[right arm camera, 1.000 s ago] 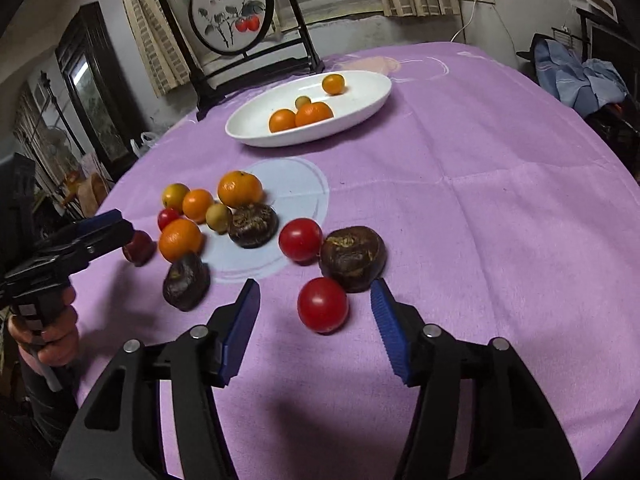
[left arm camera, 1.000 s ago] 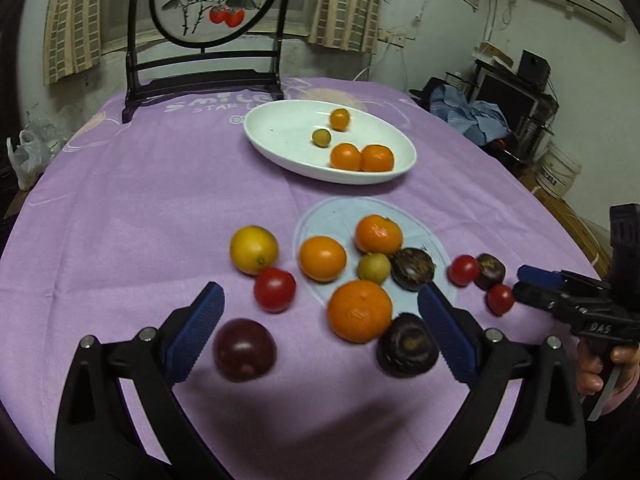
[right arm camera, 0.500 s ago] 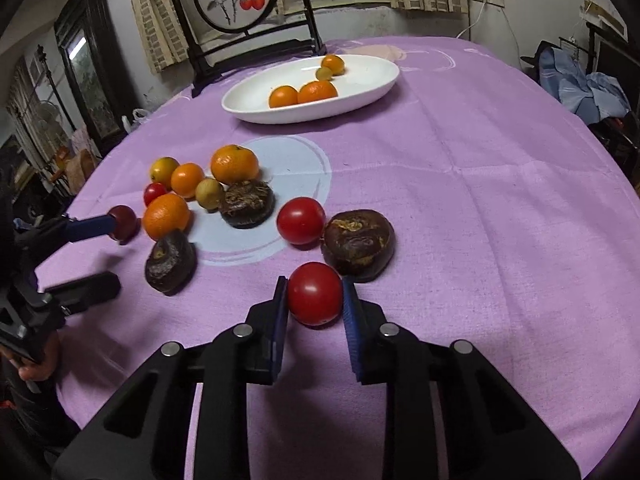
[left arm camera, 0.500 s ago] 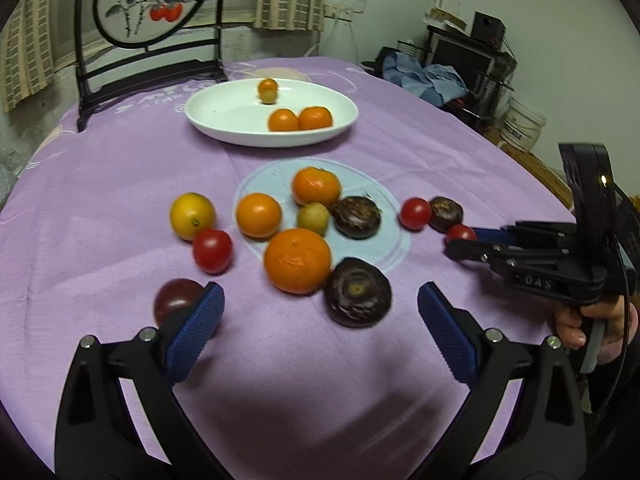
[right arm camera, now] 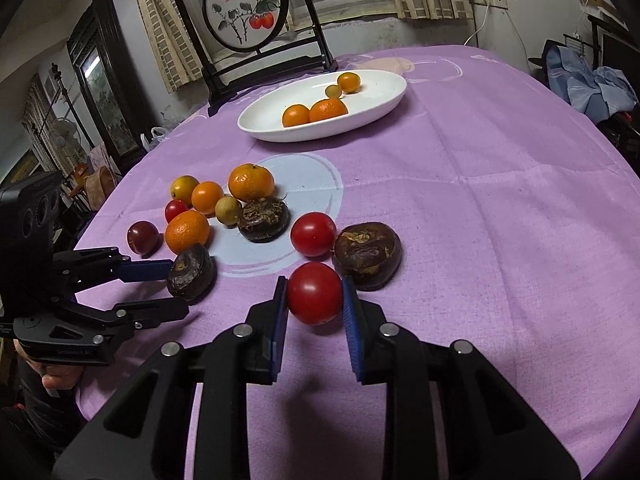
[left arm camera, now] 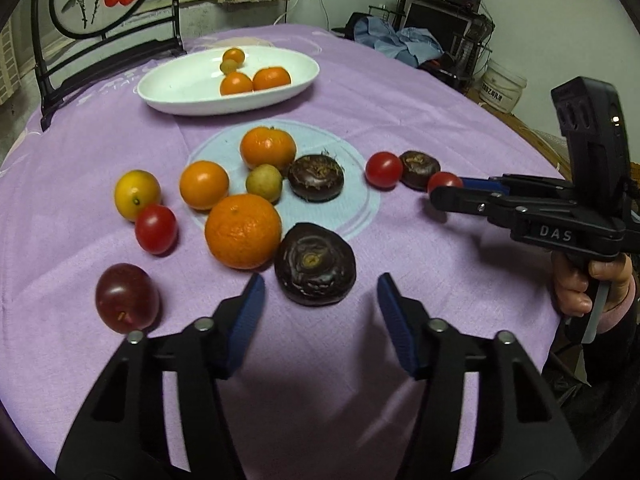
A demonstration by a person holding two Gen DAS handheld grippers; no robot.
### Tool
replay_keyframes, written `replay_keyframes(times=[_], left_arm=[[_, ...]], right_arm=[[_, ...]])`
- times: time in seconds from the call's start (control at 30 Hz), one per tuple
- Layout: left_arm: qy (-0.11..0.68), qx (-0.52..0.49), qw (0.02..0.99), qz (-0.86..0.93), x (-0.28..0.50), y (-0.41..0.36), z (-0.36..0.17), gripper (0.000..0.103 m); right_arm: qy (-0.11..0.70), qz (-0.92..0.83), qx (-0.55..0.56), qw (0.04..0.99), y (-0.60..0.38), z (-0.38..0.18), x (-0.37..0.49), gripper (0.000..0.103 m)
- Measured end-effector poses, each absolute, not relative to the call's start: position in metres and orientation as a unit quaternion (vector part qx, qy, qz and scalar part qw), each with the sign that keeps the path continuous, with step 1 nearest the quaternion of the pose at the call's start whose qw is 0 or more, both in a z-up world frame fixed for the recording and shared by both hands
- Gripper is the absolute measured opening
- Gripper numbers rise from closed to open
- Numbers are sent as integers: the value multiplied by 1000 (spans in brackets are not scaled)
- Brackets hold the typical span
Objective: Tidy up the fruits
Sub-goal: 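Grasp a red tomato with the right tool while the left tool grasps a water chestnut, then release the tomato and water chestnut into the white dish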
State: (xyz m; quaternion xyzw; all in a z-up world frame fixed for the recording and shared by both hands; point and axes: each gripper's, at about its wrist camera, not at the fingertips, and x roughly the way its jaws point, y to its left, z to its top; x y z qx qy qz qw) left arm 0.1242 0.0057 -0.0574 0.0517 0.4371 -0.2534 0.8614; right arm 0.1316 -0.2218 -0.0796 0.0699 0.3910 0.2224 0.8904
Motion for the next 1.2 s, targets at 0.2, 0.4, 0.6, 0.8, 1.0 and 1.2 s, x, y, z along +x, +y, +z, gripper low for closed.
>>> replay_keyframes(times=[0.2,0.4,0.6,0.8,1.0,1.2], left_arm=[[451,48,856,-247,131,0,-62,53],[456,51,857,-234,137,-5,-64,53],[453,65,862,-219,136,-7,-65,45],[452,59,862,-221,129,-8,-63,44],[438,46,867,-235,112,-5,-55,44],[415,45,878,-233,106,-3,-39,44]], right_arm=[[387,223,69,892,-222,-79,129,27],[385,230,72,891,-223,-79,129,27],[391,236,78,886,-224,-79,131,27],[387,241,74,887,-223,-77,129,27],[379,256,65,887,-221,-75,125,27],[368,298,80,877,-213,-55,130,27]])
